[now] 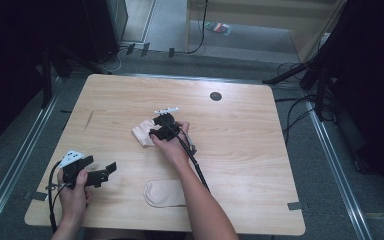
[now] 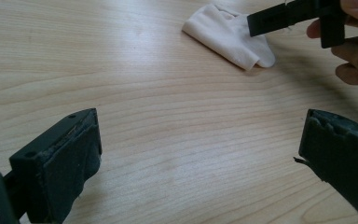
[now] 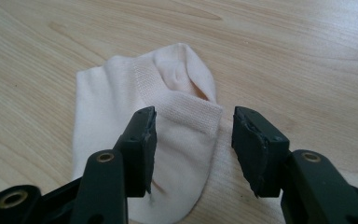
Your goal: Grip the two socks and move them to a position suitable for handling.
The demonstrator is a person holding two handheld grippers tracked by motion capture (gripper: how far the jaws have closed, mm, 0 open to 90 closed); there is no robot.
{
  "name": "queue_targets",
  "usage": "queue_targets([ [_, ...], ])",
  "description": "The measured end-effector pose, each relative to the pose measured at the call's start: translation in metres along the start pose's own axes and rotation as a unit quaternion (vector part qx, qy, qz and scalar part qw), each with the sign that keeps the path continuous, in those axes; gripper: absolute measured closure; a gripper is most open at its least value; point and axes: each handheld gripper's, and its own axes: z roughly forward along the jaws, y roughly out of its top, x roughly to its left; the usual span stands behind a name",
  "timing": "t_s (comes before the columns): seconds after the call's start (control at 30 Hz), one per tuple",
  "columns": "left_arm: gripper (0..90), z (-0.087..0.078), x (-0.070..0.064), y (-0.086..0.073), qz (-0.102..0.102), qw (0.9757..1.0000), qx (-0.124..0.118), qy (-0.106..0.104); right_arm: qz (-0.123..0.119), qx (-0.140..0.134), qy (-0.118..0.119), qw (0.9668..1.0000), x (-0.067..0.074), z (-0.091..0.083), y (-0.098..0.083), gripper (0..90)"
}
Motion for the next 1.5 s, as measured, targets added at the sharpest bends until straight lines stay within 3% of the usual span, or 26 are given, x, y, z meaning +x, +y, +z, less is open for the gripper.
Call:
queue_targets([
  [0.07, 0.0, 0.0, -0.001, 0.0, 0.0, 1.0, 0.002, -0.002, 0.005, 0.001, 0.001, 1.0, 0.0, 0.002, 0.0, 55.6],
  [0.23, 0.0, 0.001, -0.001, 0.0, -0.001, 1.0, 0.002, -0.002, -0.021, -0.003, -0.001, 0.9998, 0.006, 0.0, 0.0, 82.9],
  [0.3, 0.0, 0.001, -0.002, 0.0, -0.001, 1.0, 0.002, -0.002, -0.027, -0.008, 0.005, 0.9996, 0.008, -0.003, -0.001, 88.0],
  [0.47, 0.0, 0.002, -0.003, 0.0, 0.002, 1.0, 0.004, -0.004, -0.054, -0.024, 0.018, 0.9981, 0.019, -0.013, -0.001, 89.3],
  [0.67, 0.0, 0.006, -0.009, 0.001, 0.007, 0.9999, 0.008, -0.008, -0.036, -0.044, 0.05, 0.9971, 0.03, -0.033, 0.004, 89.6],
  [0.97, 0.0, 0.029, -0.031, 0.01, 0.006, 0.999, 0.026, -0.035, -0.028, -0.05, 0.059, 0.9966, 0.037, -0.06, 0.009, 89.7],
  [1.13, 0.6, 0.041, -0.039, 0.011, 0.008, 0.9991, 0.032, -0.027, -0.021, -0.055, 0.065, 0.9961, 0.035, -0.072, 0.014, 89.7],
  [1.33, 13.7, 0.055, -0.048, 0.019, 0.014, 0.9998, 0.016, 0.003, -0.021, -0.065, 0.072, 0.9951, 0.036, -0.083, 0.018, 89.6],
  [1.5, 16.4, 0.066, -0.052, 0.024, 0.011, 0.9999, 0.012, -0.002, -0.023, -0.074, 0.081, 0.9937, 0.038, -0.091, 0.02, 89.7],
])
